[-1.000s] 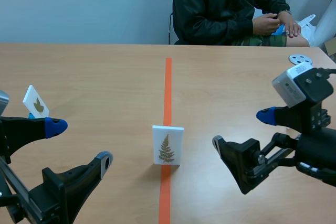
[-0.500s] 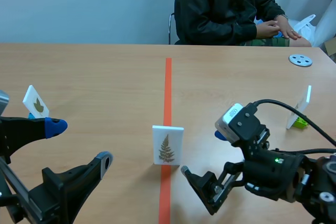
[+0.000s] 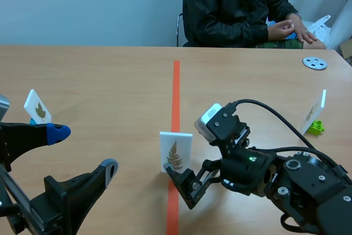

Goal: Sort the leaf by its shape. The table is split by an orange tape line. A compound leaf with several leaflets goes to the left side, a simple leaf with one blade goes to the right side. Return to the home posture when a red brick is placed on the table.

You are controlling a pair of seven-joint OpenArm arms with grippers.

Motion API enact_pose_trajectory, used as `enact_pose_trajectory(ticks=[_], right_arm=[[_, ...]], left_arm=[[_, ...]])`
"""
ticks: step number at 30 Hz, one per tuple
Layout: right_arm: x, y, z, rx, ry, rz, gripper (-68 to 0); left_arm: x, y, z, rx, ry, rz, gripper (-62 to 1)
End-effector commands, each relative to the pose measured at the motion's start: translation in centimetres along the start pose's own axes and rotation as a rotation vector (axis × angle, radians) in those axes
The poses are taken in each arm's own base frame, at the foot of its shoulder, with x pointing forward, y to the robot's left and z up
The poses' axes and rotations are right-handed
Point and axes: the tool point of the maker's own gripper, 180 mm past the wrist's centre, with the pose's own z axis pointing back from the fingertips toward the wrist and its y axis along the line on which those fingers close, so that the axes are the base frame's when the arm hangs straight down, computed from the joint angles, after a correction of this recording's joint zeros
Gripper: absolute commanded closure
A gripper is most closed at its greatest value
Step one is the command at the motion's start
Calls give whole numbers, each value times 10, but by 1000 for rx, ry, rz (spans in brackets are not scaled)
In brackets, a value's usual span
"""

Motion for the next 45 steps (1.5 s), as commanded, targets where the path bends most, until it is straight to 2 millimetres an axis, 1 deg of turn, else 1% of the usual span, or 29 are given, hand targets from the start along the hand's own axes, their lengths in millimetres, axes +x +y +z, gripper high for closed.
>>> enact_pose_trajectory(ticks=[1, 3, 6, 9, 13, 19, 23, 29, 34, 36, 39, 41, 45], right_arm=[[14, -4, -2, -1, -44, 19, -679], [14, 1, -4, 17, -40, 37, -679], [16, 5, -9, 18, -46, 68, -608], [17, 7, -13, 11, -48, 70, -580], [16, 10, -16, 9, -50, 57, -496], [12, 14, -17, 14, -41, 43, -409], [6, 13, -17, 14, -14, 42, -328], [4, 15, -17, 15, -6, 38, -203], [4, 15, -17, 15, -5, 38, -81], [4, 15, -17, 15, -6, 38, -46], [5, 14, -16, 12, -9, 39, -14], [8, 12, -16, 11, -16, 47, -14], [23, 8, -11, 15, -45, 86, -15]], left_arm=[[6, 2, 0, -3, -22, -3, -623], [6, 2, 0, -3, -22, -3, -623], [6, 2, 0, -3, -22, -3, -623], [6, 2, 0, -3, -22, -3, -623], [6, 2, 0, -3, -22, -3, -623], [6, 2, 0, -3, -22, -3, -623], [6, 2, 0, -3, -22, -3, -623], [6, 2, 0, -3, -22, -3, -623], [6, 2, 0, -3, -22, -3, -623], [6, 2, 0, -3, -22, -3, -623], [6, 2, 0, -3, -22, -3, -623], [6, 2, 0, -3, -22, -3, -623], [6, 2, 0, -3, -22, -3, -623]])
